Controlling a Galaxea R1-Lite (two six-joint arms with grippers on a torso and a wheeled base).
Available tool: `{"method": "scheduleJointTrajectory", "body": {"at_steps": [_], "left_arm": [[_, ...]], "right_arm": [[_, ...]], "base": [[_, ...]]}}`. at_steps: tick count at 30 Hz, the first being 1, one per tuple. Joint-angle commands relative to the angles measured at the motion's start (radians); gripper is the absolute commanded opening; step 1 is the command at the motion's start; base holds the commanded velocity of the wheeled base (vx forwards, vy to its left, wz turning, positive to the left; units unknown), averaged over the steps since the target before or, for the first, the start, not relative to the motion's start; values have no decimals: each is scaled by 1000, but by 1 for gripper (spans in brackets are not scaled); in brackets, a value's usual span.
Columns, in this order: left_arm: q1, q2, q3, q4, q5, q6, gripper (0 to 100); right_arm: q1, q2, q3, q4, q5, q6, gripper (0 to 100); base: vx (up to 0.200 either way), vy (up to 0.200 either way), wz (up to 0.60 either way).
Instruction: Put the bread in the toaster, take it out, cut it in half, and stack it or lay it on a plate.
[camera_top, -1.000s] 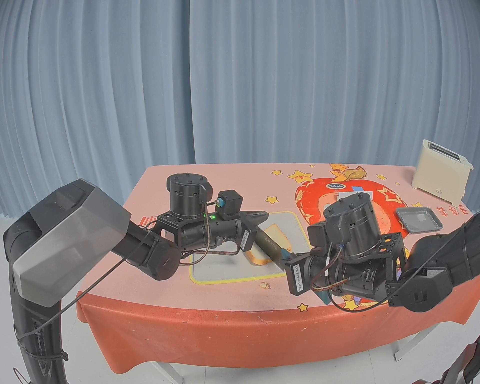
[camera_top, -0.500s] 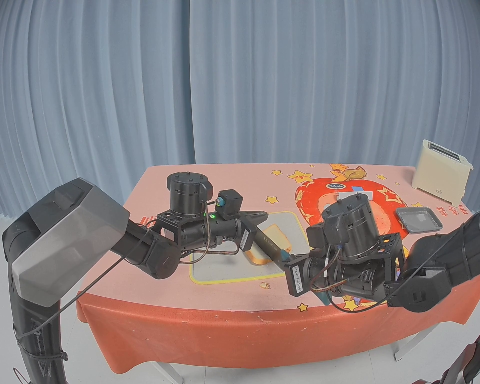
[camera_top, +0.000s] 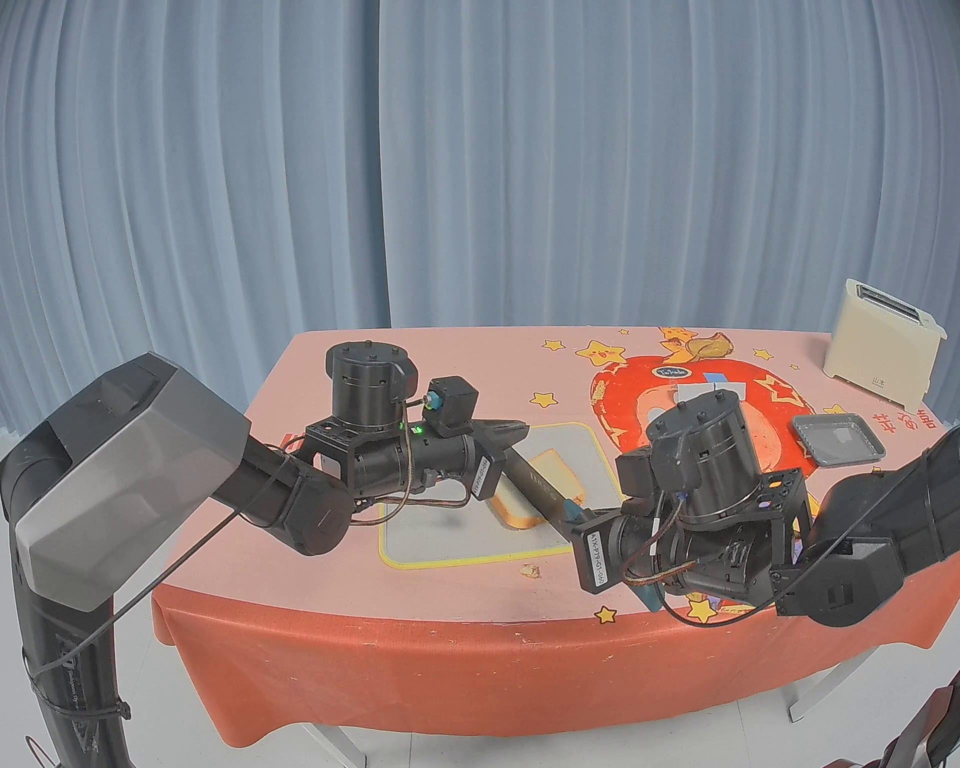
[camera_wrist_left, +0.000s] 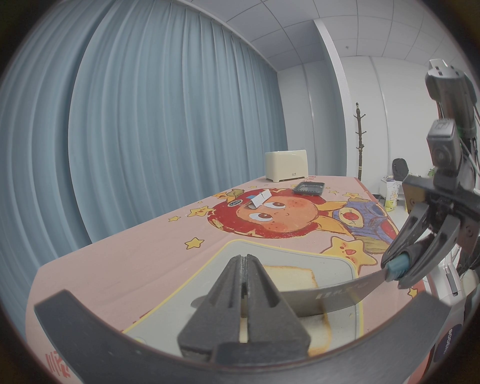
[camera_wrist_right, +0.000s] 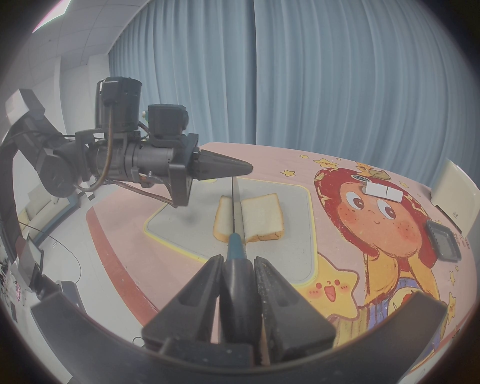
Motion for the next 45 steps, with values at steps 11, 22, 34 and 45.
{"method": "scheduleJointTrajectory", "body": {"at_steps": [11,22,34,45], "left_arm": [[-1,13,29,-17,1,6,0],[0,10,0,-24,0,0,0],[2,2,-11,-20,0,-2,0],[9,7,-5,-20,1,-2,0]], "right_arm": [[2,-1,-41,7,-1,-12,0],[2,18,-19,6,1,-5,0],[0,12,-41,6,-1,-10,0],[0,53,-90,6,-1,-22,0]], "base": [[0,0,0],[0,0,0],[0,0,0],[0,0,0]]}}
